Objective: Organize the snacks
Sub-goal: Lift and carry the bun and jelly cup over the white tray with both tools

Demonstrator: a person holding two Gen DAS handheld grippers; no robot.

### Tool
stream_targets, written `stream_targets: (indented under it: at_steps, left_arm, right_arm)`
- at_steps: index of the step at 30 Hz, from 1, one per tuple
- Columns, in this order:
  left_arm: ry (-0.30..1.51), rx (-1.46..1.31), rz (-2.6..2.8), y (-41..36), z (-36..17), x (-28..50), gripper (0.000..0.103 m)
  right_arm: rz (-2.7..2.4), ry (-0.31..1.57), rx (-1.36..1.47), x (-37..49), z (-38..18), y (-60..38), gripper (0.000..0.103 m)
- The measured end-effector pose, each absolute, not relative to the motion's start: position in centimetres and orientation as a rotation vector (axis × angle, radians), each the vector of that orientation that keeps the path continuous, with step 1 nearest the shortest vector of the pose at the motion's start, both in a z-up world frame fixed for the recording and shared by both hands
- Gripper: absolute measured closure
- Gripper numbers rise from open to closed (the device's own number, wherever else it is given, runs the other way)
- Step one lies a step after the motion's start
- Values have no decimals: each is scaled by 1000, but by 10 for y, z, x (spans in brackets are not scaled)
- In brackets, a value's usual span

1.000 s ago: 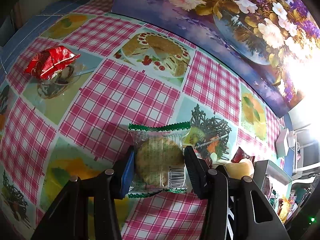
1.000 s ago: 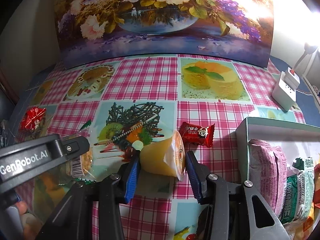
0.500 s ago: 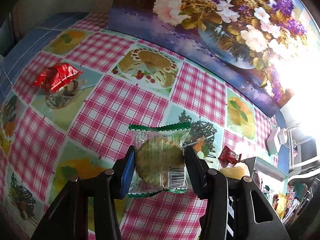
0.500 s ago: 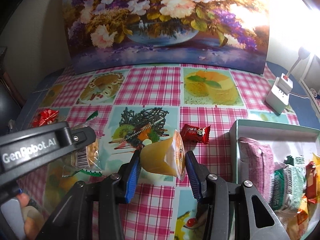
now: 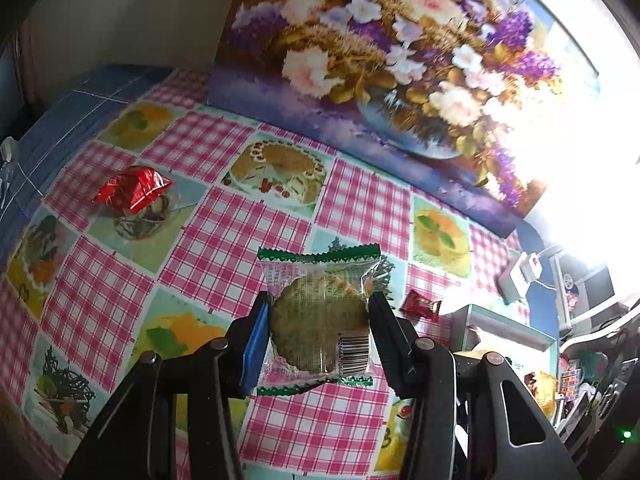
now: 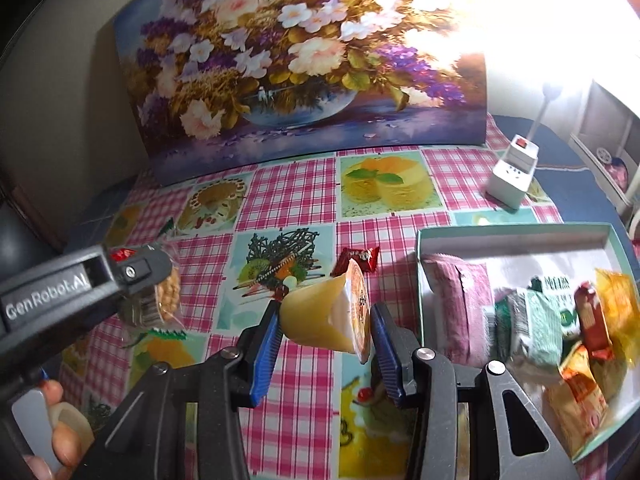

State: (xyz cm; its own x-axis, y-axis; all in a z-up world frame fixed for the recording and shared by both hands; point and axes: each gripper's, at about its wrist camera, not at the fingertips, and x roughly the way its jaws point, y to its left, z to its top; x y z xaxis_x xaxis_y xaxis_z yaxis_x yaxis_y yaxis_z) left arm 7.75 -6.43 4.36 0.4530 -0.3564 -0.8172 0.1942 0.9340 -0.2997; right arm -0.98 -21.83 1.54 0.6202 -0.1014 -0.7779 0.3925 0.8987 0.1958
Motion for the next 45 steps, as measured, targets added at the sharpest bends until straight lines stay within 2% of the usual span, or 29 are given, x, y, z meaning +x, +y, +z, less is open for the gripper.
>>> stream_targets:
  at_steps: [19, 33, 45]
  left_arm:
    - [966, -105, -422, -87, 71, 38, 53]
    - [952, 49, -662, -178, 81, -8, 53]
    - [1028, 96, -840, -230, 64, -40, 53]
  right_arm:
    - [-396, 776, 478, -69, 33, -252, 56]
    - [-673, 693, 650, -127, 27, -330, 56]
    - [-797, 677, 767, -161, 12, -369, 55]
